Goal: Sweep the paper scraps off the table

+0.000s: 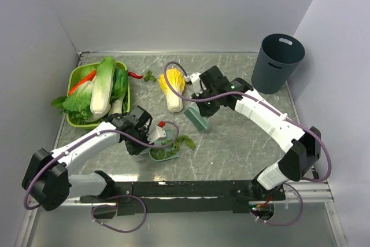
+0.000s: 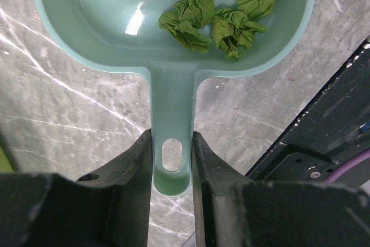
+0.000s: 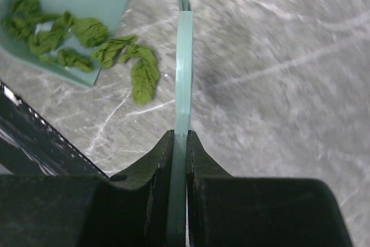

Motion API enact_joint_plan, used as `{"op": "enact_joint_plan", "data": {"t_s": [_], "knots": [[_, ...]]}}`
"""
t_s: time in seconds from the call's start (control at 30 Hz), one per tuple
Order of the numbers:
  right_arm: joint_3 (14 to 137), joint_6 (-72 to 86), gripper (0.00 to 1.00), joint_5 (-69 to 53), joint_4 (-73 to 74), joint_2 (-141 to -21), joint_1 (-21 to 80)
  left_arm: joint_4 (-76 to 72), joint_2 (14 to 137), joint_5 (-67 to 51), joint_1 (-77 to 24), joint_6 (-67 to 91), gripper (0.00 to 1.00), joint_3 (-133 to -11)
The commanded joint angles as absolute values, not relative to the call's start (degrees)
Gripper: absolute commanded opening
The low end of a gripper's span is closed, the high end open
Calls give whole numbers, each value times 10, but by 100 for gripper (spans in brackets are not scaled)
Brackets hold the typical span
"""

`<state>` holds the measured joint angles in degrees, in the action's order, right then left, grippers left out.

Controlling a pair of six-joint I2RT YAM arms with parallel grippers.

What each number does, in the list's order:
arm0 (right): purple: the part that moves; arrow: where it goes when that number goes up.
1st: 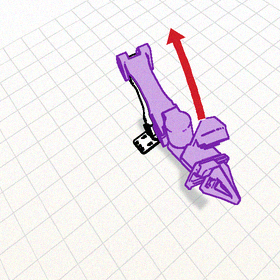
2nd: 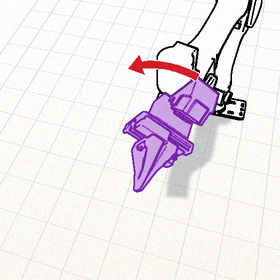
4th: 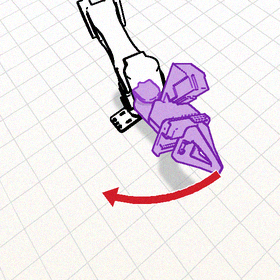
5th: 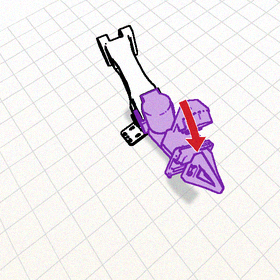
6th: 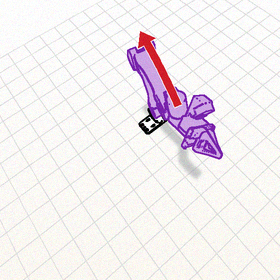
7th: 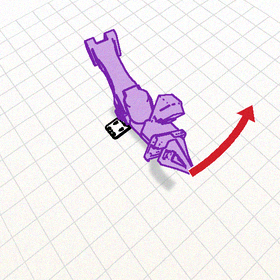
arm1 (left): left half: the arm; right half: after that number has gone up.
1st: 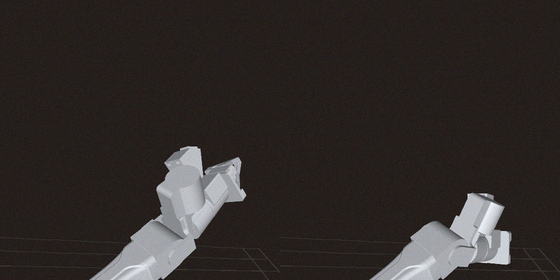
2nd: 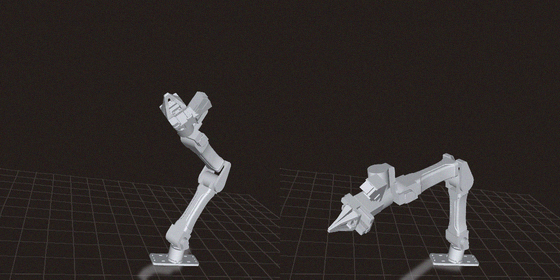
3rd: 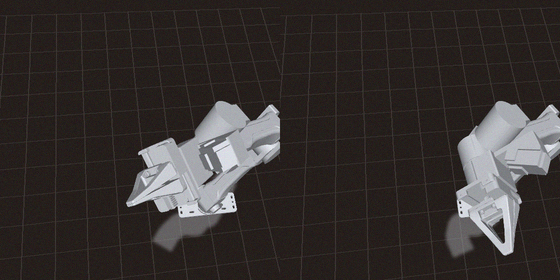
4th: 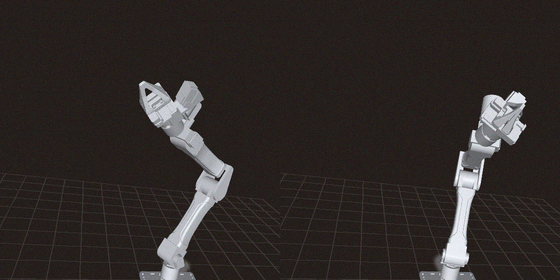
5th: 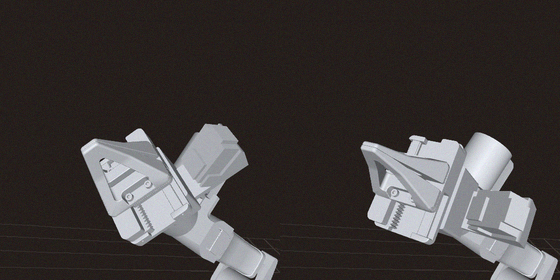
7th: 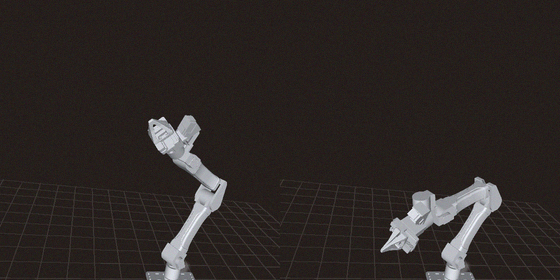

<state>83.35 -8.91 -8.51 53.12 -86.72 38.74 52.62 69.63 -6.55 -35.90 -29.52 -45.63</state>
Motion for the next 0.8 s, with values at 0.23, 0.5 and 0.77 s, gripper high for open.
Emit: {"op": "enact_joint_plan", "data": {"t_s": [0.23,0.5,0.77], "knots": [[773,53,0,-93,534,-868,388,525,728,-61,-387,-304,1,-504],[819,79,0,-229,505,-897,392,497,768,-86,-399,-285,1,-527],[827,63,0,-270,526,-866,387,454,785,-107,-404,-265,1,-535]]}}
